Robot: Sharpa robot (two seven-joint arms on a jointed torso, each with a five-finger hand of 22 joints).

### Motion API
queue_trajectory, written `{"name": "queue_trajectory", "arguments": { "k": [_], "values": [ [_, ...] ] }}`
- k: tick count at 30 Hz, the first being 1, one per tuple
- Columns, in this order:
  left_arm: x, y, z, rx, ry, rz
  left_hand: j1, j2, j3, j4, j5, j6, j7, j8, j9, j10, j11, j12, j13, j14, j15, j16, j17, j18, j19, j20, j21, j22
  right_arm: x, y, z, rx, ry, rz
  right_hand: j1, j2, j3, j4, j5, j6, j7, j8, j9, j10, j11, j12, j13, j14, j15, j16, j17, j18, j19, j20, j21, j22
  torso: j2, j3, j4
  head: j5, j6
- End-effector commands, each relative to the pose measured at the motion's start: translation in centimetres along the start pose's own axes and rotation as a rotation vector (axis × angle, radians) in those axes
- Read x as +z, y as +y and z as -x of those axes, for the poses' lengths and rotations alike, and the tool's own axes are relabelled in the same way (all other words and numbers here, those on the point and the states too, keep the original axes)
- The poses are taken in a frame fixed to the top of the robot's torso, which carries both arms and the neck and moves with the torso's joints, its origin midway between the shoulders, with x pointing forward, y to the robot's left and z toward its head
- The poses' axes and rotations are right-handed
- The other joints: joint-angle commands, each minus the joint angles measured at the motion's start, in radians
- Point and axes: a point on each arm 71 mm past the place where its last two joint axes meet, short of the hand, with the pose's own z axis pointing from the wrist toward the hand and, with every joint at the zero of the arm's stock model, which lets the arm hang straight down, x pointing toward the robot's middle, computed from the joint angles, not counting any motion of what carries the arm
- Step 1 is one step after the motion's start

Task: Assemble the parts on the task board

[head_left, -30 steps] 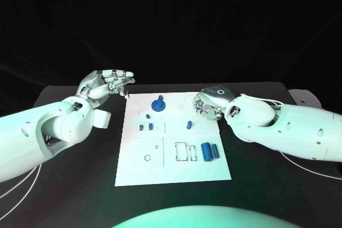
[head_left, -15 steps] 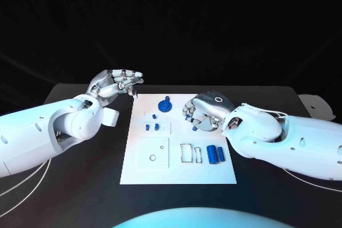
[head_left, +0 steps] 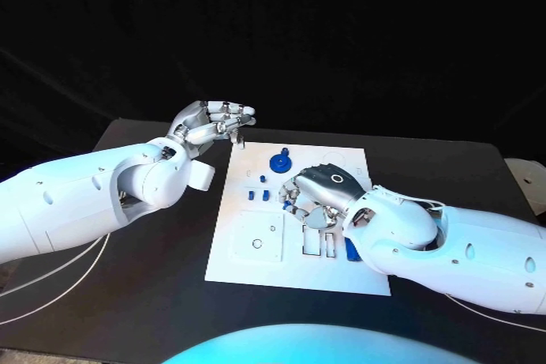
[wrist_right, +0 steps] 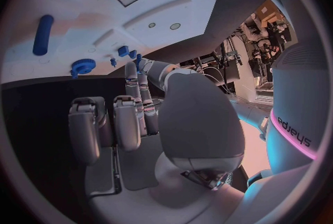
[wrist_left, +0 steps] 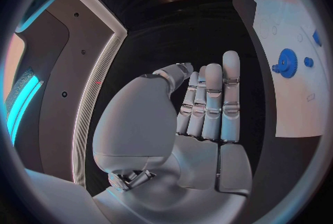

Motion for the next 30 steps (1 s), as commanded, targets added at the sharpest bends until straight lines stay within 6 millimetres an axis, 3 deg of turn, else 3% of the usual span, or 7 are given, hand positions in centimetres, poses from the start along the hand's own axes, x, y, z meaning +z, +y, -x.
{"name": "queue_trajectory", "arguments": {
  "k": [1,6,10,17,30],
  "values": [
    [0.1,-0.1,-0.4,-0.009,0.009,-0.007,0.008,0.000,0.000,-0.006,0.004,-0.005,0.003,-0.002,-0.001,-0.006,0.002,0.002,0.001,-0.003,-0.004,-0.004,-0.001,0.014,0.001,-0.002,-0.002,0.000,0.2,0.2,-1.0,0.005,0.011,0.012,-0.003,0.004,0.000,-0.009,0.005,0.004,-0.001,0.003,0.001,0.005,-0.001,-0.006,-0.001,0.064,-0.008,0.005,0.074,-0.007,0.080,-0.005,-0.006,0.230,0.001,0.0008,-0.0001,0.021,-0.005],
    [0.1,-0.1,-0.5,-0.010,0.009,-0.006,0.008,0.001,0.000,-0.007,0.004,-0.005,0.003,-0.002,-0.001,-0.006,0.002,0.003,0.001,-0.003,-0.004,-0.004,-0.001,0.014,0.001,-0.002,-0.002,0.001,0.6,0.4,-2.2,0.012,0.034,0.005,-0.004,0.004,0.001,-0.010,0.007,0.003,0.000,0.003,0.001,0.005,0.000,-0.007,-0.001,0.064,-0.008,0.005,0.074,-0.006,0.080,-0.005,-0.007,0.229,0.002,0.0022,0.0007,0.028,-0.009],
    [0.1,-0.1,-0.5,-0.010,0.010,-0.006,0.008,0.001,0.000,-0.007,0.004,-0.005,0.003,-0.002,-0.001,-0.006,0.002,0.003,0.001,-0.003,-0.004,-0.004,-0.001,0.014,0.001,-0.002,-0.002,0.001,0.8,0.3,-2.9,0.011,0.053,-0.003,-0.007,0.003,0.000,-0.010,0.006,0.002,0.001,0.002,0.002,0.005,0.001,-0.008,-0.002,0.064,-0.008,0.004,0.072,-0.006,0.079,-0.005,-0.011,0.227,0.001,0.0010,0.0015,0.032,-0.015],
    [0.1,-0.1,-0.5,-0.010,0.010,-0.006,0.008,0.001,0.000,-0.007,0.004,-0.005,0.003,-0.002,-0.001,-0.006,0.002,0.003,0.001,-0.003,-0.004,-0.004,-0.001,0.014,0.001,-0.002,-0.002,0.001,0.9,0.7,-3.5,0.018,0.064,0.001,-0.007,0.003,0.000,-0.010,0.006,0.002,0.001,0.002,0.002,0.005,0.001,-0.008,-0.002,0.064,-0.008,0.004,0.072,-0.006,0.079,-0.005,-0.011,0.227,0.002,0.0029,-0.0003,0.044,-0.023],
    [0.2,-0.1,-0.5,-0.011,0.012,-0.003,0.007,0.000,0.000,-0.007,0.004,-0.005,0.004,-0.001,-0.001,-0.007,0.003,0.005,0.002,-0.003,-0.004,-0.004,-0.002,0.014,0.000,-0.002,-0.002,0.001,1.0,1.2,-4.3,0.028,0.083,0.009,-0.008,0.002,-0.001,-0.011,0.005,0.001,0.001,0.002,0.002,0.005,0.001,-0.009,-0.002,0.064,-0.007,0.004,0.072,-0.006,0.079,-0.005,-0.010,0.228,0.001,0.0024,0.0003,0.056,-0.031]
  ]
}}
